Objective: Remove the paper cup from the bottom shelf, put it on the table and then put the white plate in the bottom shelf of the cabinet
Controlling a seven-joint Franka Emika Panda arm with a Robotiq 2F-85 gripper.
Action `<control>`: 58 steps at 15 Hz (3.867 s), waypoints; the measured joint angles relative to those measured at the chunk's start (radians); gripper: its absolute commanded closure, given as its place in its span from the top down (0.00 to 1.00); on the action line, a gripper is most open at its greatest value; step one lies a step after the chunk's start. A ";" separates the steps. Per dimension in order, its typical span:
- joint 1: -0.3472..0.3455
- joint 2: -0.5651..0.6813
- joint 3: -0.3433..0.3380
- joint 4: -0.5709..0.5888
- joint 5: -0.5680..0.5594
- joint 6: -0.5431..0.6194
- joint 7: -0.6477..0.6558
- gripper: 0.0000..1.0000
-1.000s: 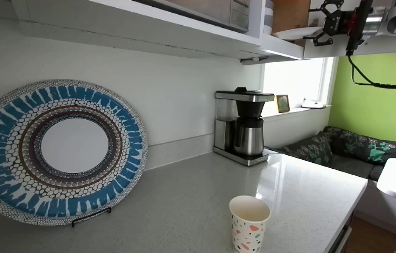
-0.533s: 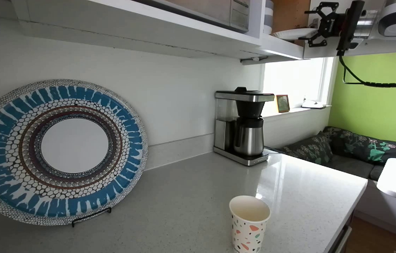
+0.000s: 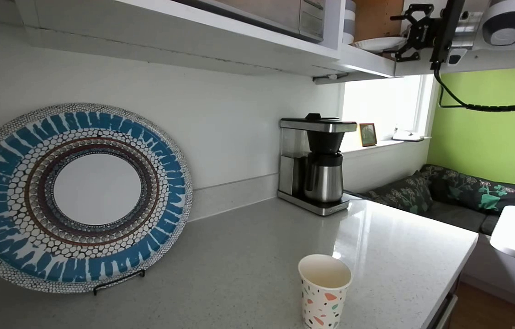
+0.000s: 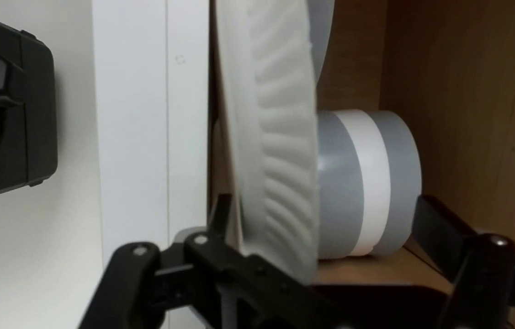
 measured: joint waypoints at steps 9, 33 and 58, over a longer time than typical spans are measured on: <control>-0.006 -0.033 -0.007 -0.009 -0.150 0.021 0.139 1.00; -0.006 -0.124 -0.042 -0.082 -0.375 -0.083 0.181 1.00; 0.028 -0.155 -0.073 -0.025 -0.474 -0.260 0.088 1.00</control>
